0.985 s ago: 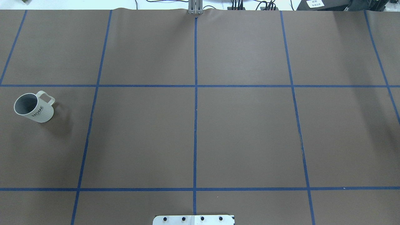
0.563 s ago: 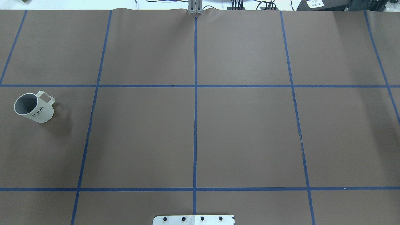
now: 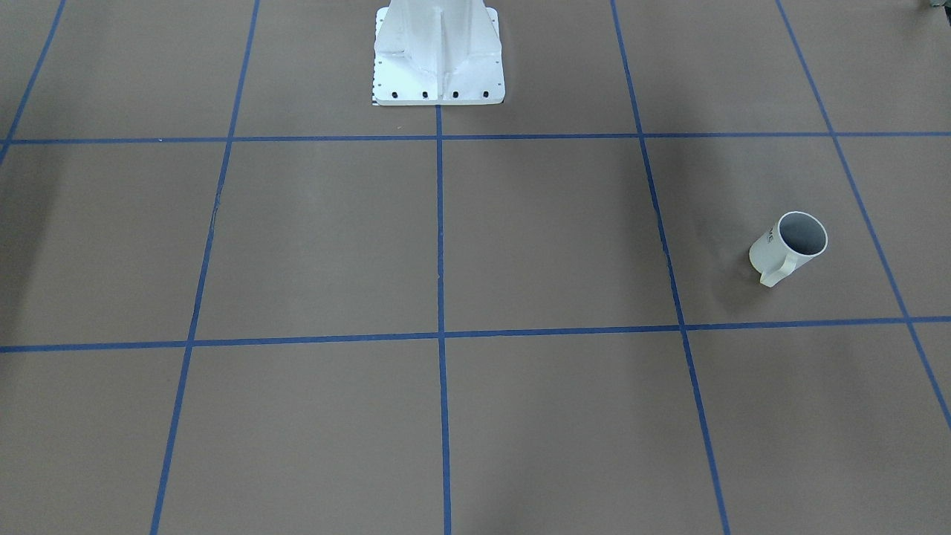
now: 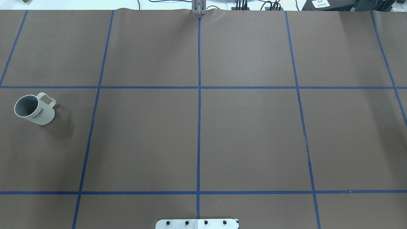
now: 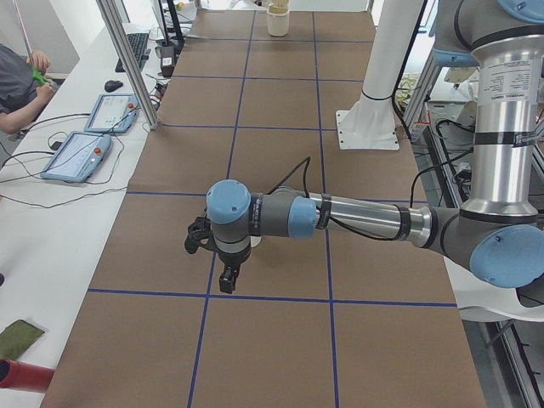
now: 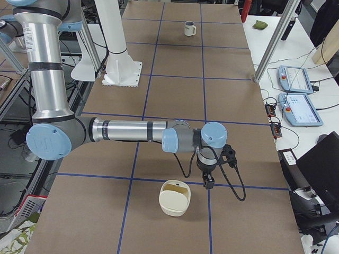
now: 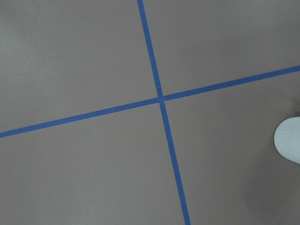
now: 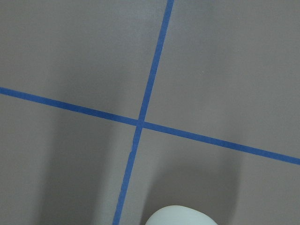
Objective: Left arm hands cup to right arm to dump lemon
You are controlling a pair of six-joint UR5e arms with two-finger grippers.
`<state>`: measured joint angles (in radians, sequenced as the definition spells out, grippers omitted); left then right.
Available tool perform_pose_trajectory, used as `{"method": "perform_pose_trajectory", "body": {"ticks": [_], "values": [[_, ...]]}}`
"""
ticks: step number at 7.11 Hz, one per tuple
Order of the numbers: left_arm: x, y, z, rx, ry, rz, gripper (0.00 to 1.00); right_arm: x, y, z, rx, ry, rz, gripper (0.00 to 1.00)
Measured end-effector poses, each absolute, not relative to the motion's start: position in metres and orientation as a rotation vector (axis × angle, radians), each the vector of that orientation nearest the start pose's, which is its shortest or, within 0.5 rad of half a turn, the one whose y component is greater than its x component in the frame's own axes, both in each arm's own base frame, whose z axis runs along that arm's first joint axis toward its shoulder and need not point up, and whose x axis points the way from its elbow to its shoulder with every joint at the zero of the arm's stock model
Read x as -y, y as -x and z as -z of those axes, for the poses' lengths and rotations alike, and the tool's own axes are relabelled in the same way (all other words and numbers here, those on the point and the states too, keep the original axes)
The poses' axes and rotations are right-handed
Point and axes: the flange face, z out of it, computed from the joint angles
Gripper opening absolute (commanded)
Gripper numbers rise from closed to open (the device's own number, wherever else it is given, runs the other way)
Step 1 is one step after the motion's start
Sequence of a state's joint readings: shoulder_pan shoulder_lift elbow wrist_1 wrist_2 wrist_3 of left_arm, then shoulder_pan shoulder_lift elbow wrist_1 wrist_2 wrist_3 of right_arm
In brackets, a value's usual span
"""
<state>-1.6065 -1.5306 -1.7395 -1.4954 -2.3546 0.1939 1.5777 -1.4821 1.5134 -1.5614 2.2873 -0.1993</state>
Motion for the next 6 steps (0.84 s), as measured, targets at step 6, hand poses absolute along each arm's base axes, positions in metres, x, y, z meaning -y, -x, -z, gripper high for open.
{"method": "perform_pose_trajectory", "body": {"ticks": [6], "values": [[0.4683, 0.0795, -0.6058, -0.775, -0.134, -0.169, 1.00, 0.5325, -0.0703, -0.6442, 0.710, -0.117, 0.203, 1.00]]}}
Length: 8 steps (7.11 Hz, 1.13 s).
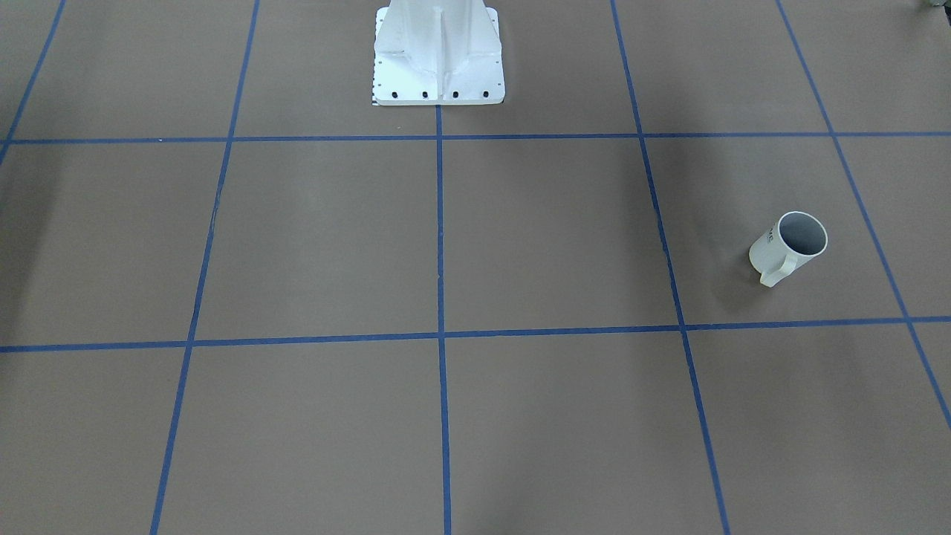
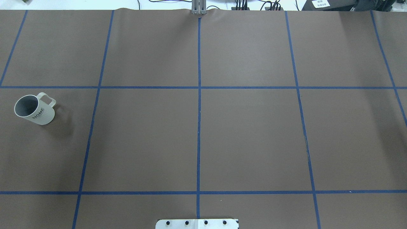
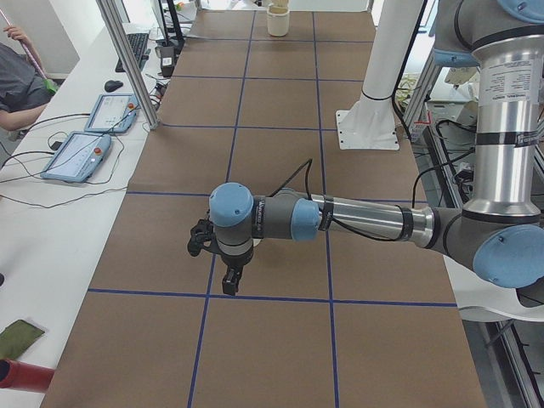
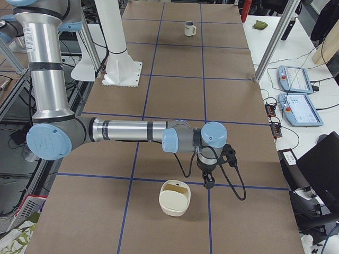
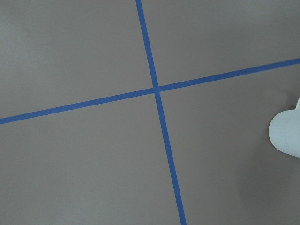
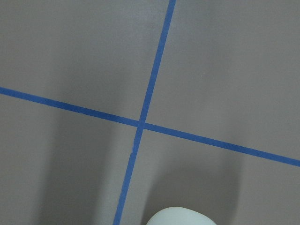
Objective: Left arm hands cup to right arm to dump lemon
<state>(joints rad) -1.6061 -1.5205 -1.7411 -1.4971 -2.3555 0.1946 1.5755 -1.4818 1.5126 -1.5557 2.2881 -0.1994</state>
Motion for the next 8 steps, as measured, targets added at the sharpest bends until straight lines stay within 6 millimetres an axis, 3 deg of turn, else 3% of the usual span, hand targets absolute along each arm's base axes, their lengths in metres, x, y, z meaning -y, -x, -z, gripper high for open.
{"method": "perform_pose_trajectory", "body": {"ticks": [8], "values": [[0.4597, 0.0791, -0.6126, -0.778, -0.120, -0.165, 1.00, 0.5331, -0.0673, -0.6423, 0.714, -0.121, 0.211, 1.00]]}}
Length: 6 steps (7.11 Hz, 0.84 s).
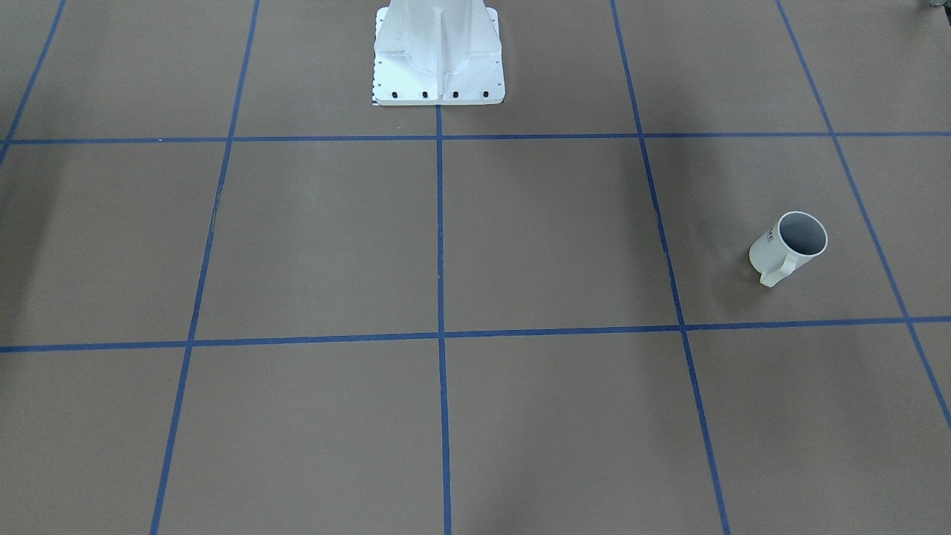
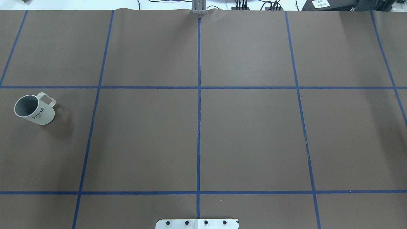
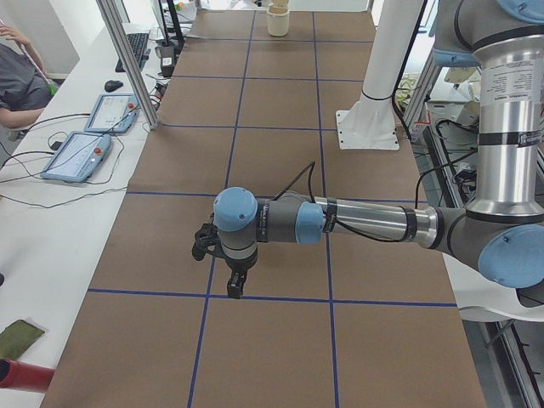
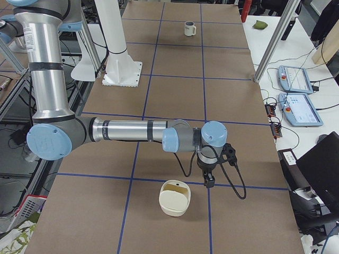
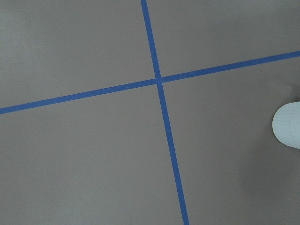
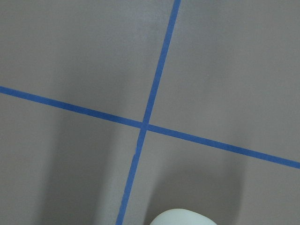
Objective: Left arm hands cup to right arm to dump lemon
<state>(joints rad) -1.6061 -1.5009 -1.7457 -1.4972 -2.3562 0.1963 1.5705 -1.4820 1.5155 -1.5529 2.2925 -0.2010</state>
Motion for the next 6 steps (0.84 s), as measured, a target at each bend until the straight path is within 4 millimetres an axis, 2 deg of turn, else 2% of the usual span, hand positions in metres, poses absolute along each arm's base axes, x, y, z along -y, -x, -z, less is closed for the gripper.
{"method": "perform_pose_trajectory", "body": {"ticks": [6], "values": [[0.461, 0.077, -0.608, -0.777, -0.129, -0.174, 1.00, 0.531, -0.056, -0.648, 0.715, -0.105, 0.229, 1.00]]}}
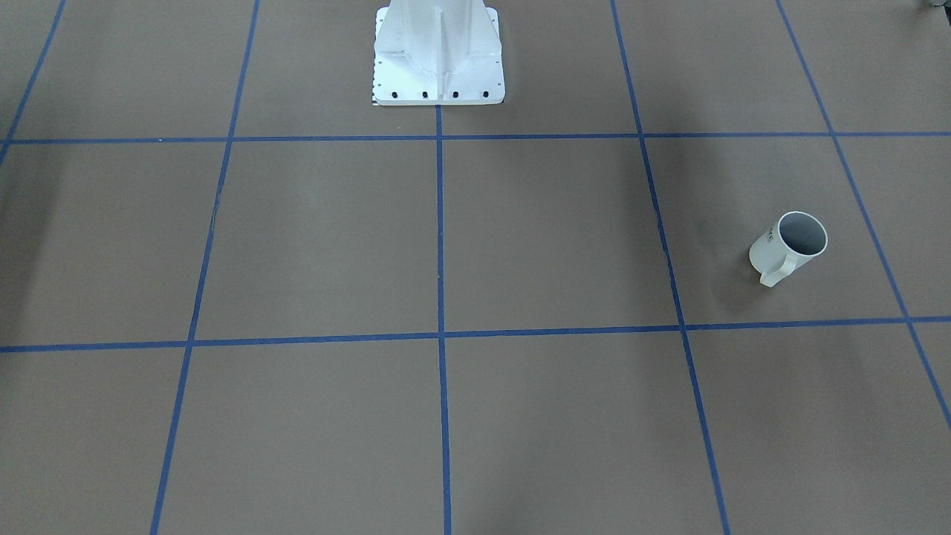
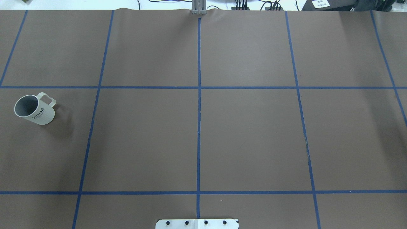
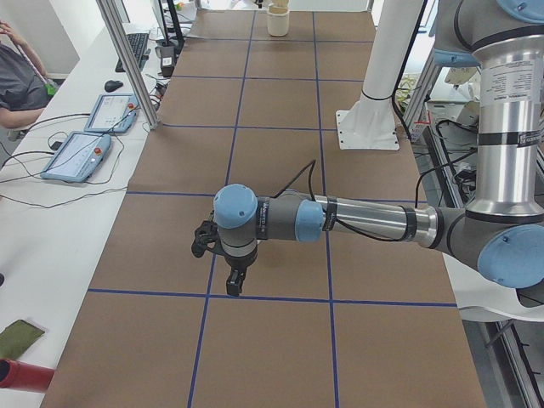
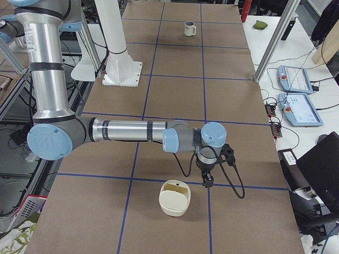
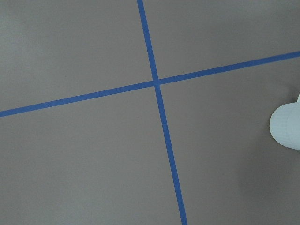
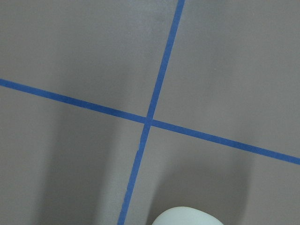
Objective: Left arm hands cup to right arm to dump lemon
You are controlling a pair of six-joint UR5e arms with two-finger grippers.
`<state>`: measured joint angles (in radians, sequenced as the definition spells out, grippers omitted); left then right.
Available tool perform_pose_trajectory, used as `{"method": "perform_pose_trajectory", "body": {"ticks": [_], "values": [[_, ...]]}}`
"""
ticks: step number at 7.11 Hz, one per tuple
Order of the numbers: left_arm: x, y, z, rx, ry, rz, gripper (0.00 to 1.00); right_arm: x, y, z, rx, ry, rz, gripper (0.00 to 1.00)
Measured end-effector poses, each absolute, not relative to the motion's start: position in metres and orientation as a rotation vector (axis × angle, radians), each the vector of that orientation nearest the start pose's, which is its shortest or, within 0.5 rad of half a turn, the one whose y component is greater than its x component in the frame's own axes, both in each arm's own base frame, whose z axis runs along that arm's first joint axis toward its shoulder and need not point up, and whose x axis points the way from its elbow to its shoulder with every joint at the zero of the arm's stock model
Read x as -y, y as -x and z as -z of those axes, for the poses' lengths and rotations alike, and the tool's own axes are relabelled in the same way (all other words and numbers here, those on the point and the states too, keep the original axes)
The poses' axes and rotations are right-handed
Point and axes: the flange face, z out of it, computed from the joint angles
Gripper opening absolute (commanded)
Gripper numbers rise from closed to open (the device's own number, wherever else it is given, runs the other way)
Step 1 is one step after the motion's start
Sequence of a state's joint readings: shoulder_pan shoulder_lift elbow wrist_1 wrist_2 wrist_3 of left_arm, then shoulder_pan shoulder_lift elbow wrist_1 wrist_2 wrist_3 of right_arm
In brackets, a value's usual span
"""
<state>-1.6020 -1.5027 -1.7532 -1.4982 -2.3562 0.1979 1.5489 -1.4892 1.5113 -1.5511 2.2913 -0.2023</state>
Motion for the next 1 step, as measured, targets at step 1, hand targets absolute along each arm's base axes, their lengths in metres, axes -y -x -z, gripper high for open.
{"method": "perform_pose_trajectory", "body": {"ticks": [1], "values": [[0.4611, 0.0772, -0.6080, -0.777, -0.129, -0.174, 1.00, 0.5305, -0.0537, -0.6487, 0.716, -0.103, 0.234, 1.00]]}}
